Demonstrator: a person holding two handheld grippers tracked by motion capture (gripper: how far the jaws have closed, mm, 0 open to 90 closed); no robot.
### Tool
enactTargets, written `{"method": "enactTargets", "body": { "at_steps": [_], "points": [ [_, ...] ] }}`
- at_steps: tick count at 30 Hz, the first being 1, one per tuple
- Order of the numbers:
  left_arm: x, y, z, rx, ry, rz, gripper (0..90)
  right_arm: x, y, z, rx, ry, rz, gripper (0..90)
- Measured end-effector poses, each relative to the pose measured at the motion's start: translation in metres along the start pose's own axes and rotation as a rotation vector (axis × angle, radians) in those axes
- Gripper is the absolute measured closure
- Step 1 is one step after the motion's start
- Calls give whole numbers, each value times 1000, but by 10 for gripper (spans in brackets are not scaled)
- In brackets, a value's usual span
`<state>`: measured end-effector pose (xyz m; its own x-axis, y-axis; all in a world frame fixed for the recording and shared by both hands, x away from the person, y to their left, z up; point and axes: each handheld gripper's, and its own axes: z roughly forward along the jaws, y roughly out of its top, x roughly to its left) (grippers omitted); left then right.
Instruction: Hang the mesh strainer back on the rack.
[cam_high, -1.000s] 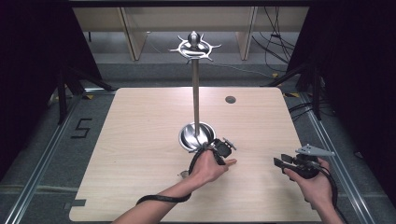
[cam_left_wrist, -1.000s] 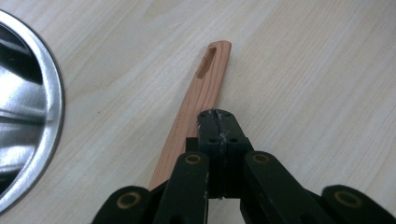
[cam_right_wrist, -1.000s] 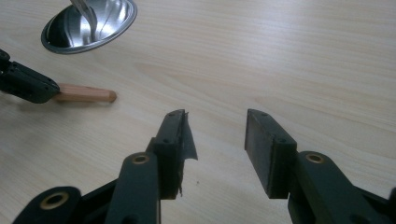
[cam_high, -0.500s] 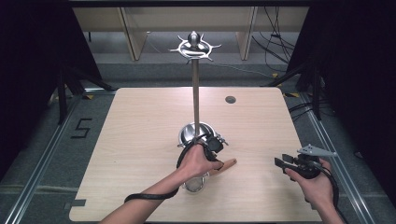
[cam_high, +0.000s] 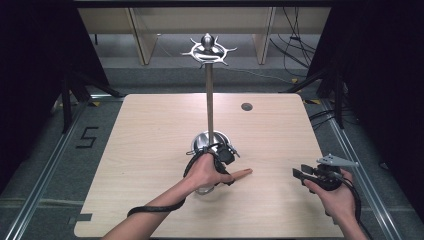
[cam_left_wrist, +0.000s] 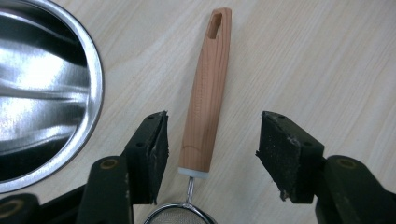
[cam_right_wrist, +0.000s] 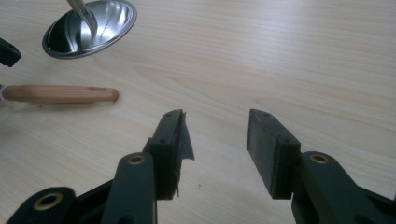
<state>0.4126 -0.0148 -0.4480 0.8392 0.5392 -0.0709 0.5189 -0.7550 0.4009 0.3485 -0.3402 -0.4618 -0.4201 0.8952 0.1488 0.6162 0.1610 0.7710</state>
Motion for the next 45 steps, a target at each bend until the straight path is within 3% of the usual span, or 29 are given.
{"method": "enactTargets", "body": {
  "at_steps": [1,2,4,5,6,9,13,14,15,16,18,19,22,30,45],
  "points": [
    [1,0,1,9,0,1,412,0,0,0,-3,-4,-5,566],
    [0,0,2,10,-7,-28,411,0,0,0,-3,-5,-6,566],
    [0,1,3,17,-13,-25,406,0,1,0,0,-9,-5,565],
    [0,1,4,21,-28,-29,401,3,1,1,4,8,38,564],
    [0,1,4,21,-28,-29,401,3,1,1,4,8,38,564],
    [1,4,7,27,-18,25,401,2,2,0,3,-9,-14,563],
    [-1,6,10,49,-21,17,401,1,2,-2,13,-21,-22,562],
    [-2,7,12,49,-15,14,400,4,1,0,17,-6,28,562],
    [-4,6,14,62,-33,-18,401,1,2,2,5,0,-2,561],
    [-2,8,16,73,-14,22,405,0,2,2,8,2,0,560],
    [-3,8,19,89,-15,32,418,0,1,2,7,0,-2,560],
    [-5,8,22,92,-13,26,426,3,1,1,22,5,42,559],
    [-4,9,24,131,-6,62,448,0,1,2,15,7,7,558],
    [-5,6,30,167,10,73,528,4,1,1,27,6,38,555],
    [-6,3,32,216,5,96,670,4,1,2,31,2,33,549]
  ]
}}
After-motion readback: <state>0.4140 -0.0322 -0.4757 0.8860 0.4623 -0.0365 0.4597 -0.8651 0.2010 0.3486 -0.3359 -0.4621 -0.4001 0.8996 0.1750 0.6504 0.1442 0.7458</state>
